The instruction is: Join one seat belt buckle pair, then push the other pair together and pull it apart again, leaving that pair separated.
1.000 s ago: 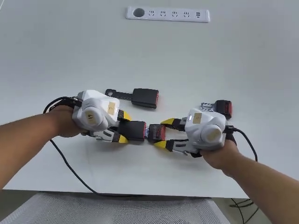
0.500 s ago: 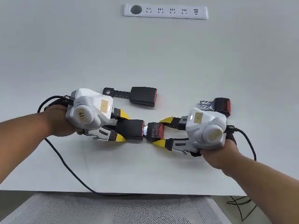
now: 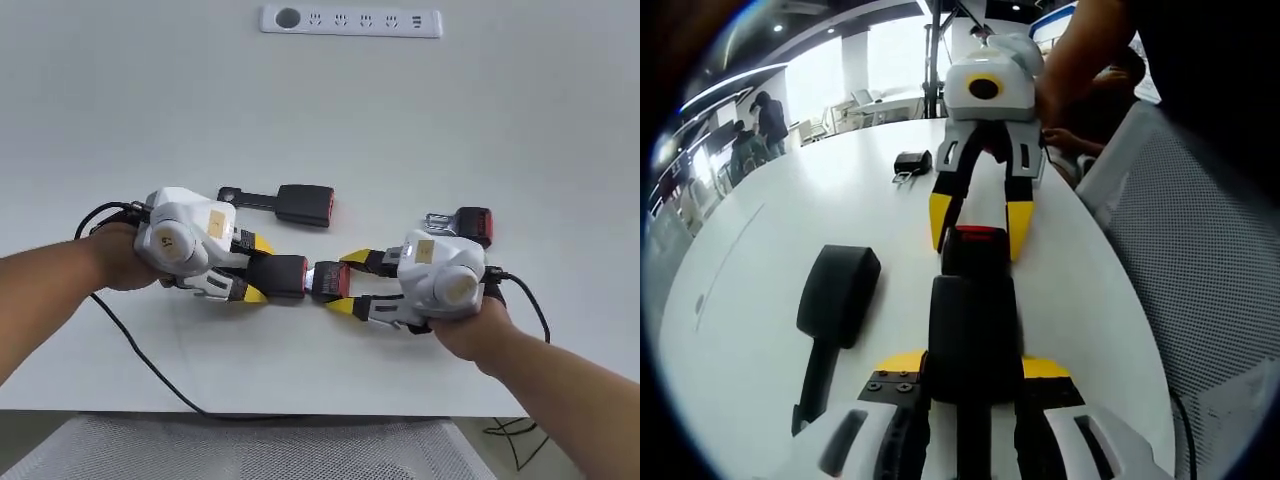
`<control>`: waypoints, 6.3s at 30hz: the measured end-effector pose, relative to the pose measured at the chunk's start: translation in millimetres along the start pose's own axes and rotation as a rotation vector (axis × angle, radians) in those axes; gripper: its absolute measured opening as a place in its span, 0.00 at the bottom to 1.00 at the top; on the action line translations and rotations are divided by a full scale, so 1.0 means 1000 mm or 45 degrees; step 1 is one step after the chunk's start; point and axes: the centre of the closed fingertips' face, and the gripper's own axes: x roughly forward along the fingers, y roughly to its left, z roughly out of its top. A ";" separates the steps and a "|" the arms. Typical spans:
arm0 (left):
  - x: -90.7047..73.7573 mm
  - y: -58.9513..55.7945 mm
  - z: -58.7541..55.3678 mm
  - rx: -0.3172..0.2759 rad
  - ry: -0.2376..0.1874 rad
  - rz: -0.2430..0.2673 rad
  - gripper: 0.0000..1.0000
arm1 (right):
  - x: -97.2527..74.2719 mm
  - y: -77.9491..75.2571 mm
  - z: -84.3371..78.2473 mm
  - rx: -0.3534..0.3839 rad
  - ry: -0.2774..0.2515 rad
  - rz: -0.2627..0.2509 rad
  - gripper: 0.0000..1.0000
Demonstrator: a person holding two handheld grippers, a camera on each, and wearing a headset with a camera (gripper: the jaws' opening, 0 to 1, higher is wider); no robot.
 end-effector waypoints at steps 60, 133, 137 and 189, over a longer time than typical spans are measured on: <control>-0.032 0.085 0.041 -0.016 0.018 0.250 0.80 | -0.143 -0.106 -0.036 0.090 0.078 -0.240 0.84; 0.017 0.100 0.026 -0.028 0.058 0.112 0.34 | -0.106 -0.130 -0.061 0.070 0.013 -0.002 0.34; 0.016 0.101 0.026 -0.030 0.062 0.111 0.34 | -0.092 -0.127 -0.052 0.056 0.006 0.013 0.34; 0.013 0.105 0.023 0.011 0.151 0.079 0.33 | -0.003 -0.105 0.015 0.043 0.048 0.023 0.33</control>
